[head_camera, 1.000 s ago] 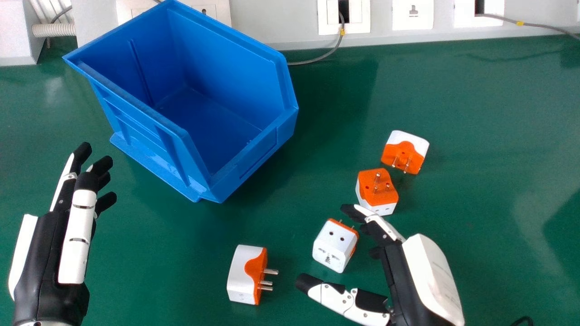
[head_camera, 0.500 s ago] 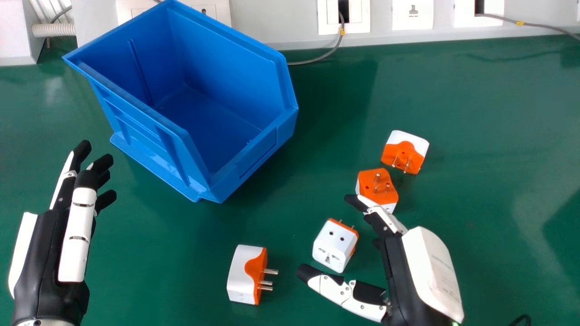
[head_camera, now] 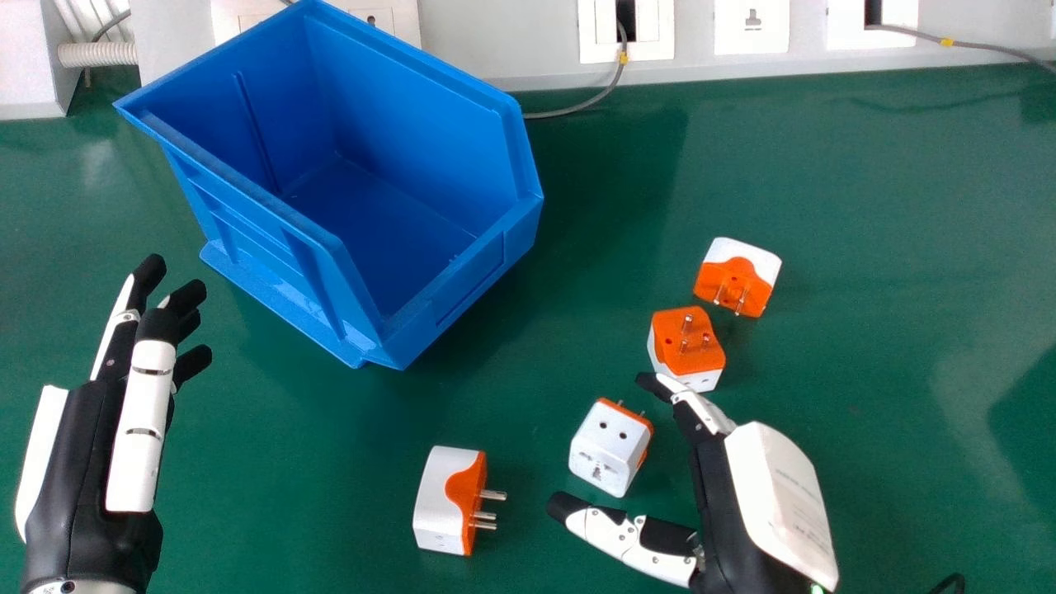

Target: Pick all objects and put in blue box

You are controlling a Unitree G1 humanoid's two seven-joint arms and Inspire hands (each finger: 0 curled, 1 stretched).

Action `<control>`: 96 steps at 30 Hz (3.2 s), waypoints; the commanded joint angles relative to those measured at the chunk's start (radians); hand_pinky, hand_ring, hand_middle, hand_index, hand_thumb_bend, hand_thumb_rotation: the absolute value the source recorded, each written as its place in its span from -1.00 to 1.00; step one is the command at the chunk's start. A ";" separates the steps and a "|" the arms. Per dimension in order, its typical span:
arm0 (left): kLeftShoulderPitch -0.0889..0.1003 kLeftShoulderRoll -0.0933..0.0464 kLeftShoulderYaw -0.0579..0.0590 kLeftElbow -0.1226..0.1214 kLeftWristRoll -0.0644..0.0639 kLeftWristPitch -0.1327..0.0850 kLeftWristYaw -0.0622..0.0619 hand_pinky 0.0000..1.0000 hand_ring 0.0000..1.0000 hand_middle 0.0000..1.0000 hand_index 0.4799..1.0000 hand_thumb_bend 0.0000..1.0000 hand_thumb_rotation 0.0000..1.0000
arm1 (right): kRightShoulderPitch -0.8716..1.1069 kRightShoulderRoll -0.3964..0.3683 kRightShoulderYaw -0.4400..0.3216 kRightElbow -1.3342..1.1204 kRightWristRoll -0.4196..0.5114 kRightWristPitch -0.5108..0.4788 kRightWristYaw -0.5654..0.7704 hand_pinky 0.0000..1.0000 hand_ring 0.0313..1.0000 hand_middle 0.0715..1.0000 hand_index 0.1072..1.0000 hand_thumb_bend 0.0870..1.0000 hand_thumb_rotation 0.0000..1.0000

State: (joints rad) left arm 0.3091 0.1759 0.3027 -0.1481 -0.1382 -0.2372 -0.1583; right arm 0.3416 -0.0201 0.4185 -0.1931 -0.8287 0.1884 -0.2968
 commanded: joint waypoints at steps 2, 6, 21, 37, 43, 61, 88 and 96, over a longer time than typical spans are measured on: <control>-0.008 0.012 0.011 -0.025 -0.005 -0.004 0.005 0.77 0.86 0.83 0.84 -0.10 1.00 | -0.031 0.007 0.003 0.004 -0.010 0.032 0.011 0.38 0.63 0.69 0.60 0.11 -0.12; -0.010 0.010 0.009 -0.028 -0.006 -0.002 0.004 0.77 0.86 0.83 0.84 -0.11 1.00 | -0.059 0.007 0.005 0.032 -0.011 0.060 0.011 0.40 0.63 0.69 0.60 0.10 -0.15; -0.015 0.009 0.006 -0.021 -0.011 -0.012 -0.004 0.77 0.86 0.82 0.85 -0.11 1.00 | -0.130 0.015 0.014 0.100 -0.010 0.129 -0.001 0.43 0.64 0.70 0.61 0.09 -0.26; -0.012 0.009 0.009 -0.026 -0.012 -0.011 -0.012 0.77 0.86 0.82 0.85 -0.11 1.00 | -0.163 0.014 0.048 0.135 -0.034 0.181 -0.014 0.41 0.62 0.67 0.59 0.08 -0.33; -0.018 0.011 0.010 -0.018 -0.012 -0.010 -0.011 0.77 0.86 0.82 0.85 -0.11 1.00 | -0.190 0.023 0.054 0.155 -0.038 0.208 -0.003 0.41 0.62 0.68 0.59 0.08 -0.34; -0.019 0.010 0.007 -0.030 -0.008 0.004 -0.006 0.77 0.86 0.82 0.85 -0.09 1.00 | -0.275 0.034 0.069 0.216 -0.040 0.305 0.037 0.42 0.64 0.70 0.62 0.08 -0.34; -0.035 0.005 -0.001 -0.034 -0.005 0.016 -0.003 0.78 0.86 0.82 0.86 -0.11 1.00 | -0.288 0.029 0.157 0.230 -0.123 0.394 0.055 0.42 0.61 0.69 0.63 0.08 -0.40; -0.041 0.005 0.000 -0.038 -0.004 0.022 -0.003 0.78 0.86 0.83 0.86 -0.11 1.00 | -0.279 0.035 0.170 0.231 -0.135 0.386 0.043 0.39 0.59 0.67 0.59 0.11 -0.38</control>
State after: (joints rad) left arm 0.2759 0.1751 0.2999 -0.1687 -0.1394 -0.2090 -0.1668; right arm 0.0510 0.0060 0.5729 0.0280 -0.9763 0.5788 -0.2646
